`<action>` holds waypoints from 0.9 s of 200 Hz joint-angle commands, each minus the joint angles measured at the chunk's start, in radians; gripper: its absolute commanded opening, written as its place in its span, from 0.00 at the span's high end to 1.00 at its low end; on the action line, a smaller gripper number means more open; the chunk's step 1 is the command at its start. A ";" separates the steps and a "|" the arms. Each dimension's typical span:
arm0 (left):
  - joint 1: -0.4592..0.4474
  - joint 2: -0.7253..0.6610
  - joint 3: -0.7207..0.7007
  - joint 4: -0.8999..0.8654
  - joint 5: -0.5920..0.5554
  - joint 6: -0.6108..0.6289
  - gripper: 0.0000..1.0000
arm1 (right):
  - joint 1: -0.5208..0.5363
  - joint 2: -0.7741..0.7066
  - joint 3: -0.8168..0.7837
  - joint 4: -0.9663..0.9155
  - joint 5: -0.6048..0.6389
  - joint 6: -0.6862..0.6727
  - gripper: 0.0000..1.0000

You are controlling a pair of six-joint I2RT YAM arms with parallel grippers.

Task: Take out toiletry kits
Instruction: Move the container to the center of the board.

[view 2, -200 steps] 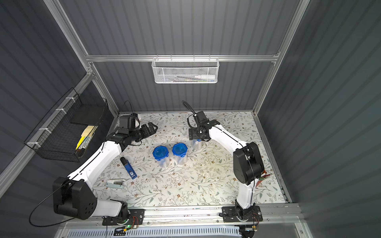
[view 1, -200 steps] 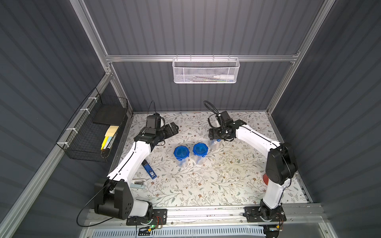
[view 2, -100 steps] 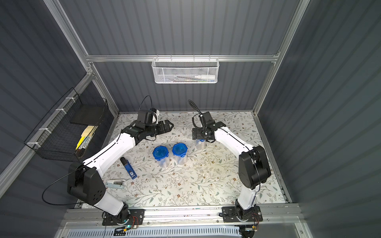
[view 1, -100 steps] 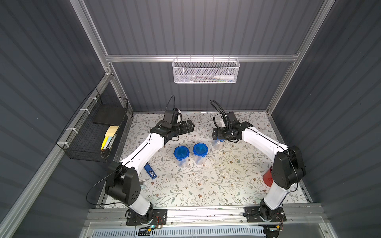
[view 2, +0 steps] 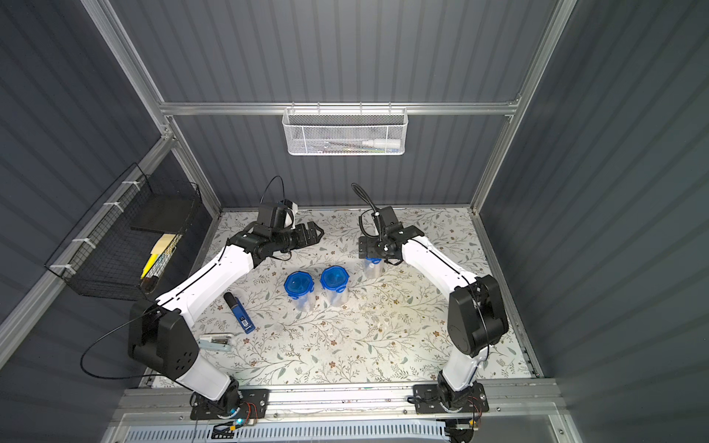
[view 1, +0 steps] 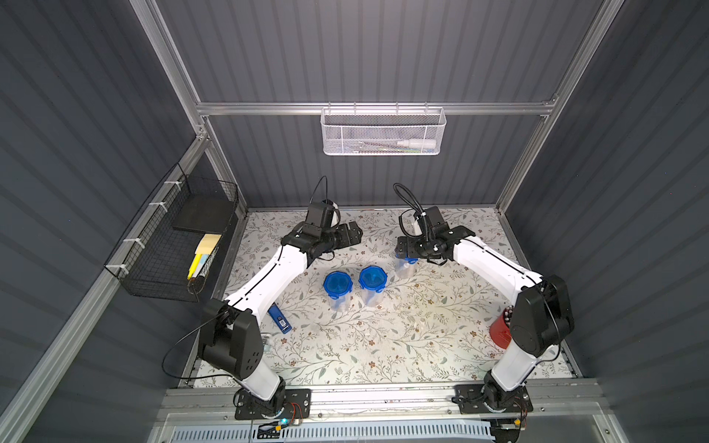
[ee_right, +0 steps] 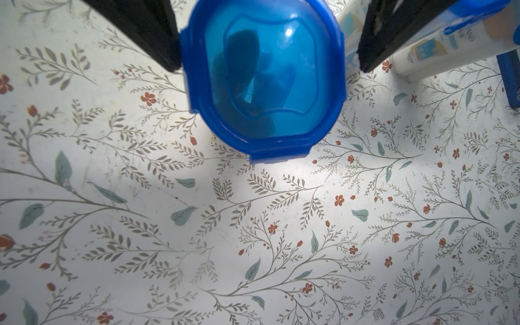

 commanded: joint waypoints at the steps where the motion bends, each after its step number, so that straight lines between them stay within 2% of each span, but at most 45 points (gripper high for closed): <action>1: -0.024 0.024 0.070 -0.027 -0.025 0.033 0.04 | 0.001 -0.053 0.009 -0.014 0.010 -0.003 0.01; 38: -0.075 0.070 0.142 -0.055 -0.030 0.050 0.08 | -0.008 -0.095 0.002 -0.032 -0.014 0.002 0.01; 64: -0.129 0.115 0.214 -0.091 -0.032 0.075 0.24 | -0.056 -0.160 -0.048 -0.003 -0.117 -0.002 0.02; 96: -0.190 0.175 0.278 -0.131 -0.022 0.080 0.49 | -0.172 -0.212 -0.130 0.045 -0.358 -0.004 0.16; 107: -0.207 0.190 0.283 -0.133 -0.009 0.072 0.54 | -0.215 -0.216 -0.156 0.055 -0.420 0.009 0.24; 112: -0.214 0.194 0.285 -0.133 -0.003 0.070 0.60 | -0.233 -0.215 -0.169 0.065 -0.449 0.012 0.30; 116: -0.220 0.199 0.285 -0.132 0.000 0.067 0.64 | -0.248 -0.215 -0.176 0.074 -0.473 0.015 0.35; 123: -0.229 0.207 0.287 -0.133 0.010 0.063 0.70 | -0.272 -0.209 -0.190 0.083 -0.509 0.026 0.55; 127: -0.233 0.213 0.288 -0.134 0.014 0.059 0.73 | -0.285 -0.204 -0.194 0.088 -0.524 0.035 0.63; 141: -0.250 0.222 0.291 -0.140 0.029 0.052 0.87 | -0.318 -0.181 -0.199 0.090 -0.579 0.050 0.80; 157: -0.277 0.228 0.298 -0.160 0.028 0.052 0.97 | -0.334 -0.147 -0.186 0.083 -0.598 0.043 0.94; 166: -0.295 0.232 0.303 -0.173 0.028 0.053 1.00 | -0.339 -0.126 -0.167 0.071 -0.592 0.036 1.00; 180: -0.320 0.244 0.319 -0.189 0.048 0.055 1.00 | -0.344 -0.094 -0.131 0.053 -0.559 0.029 1.00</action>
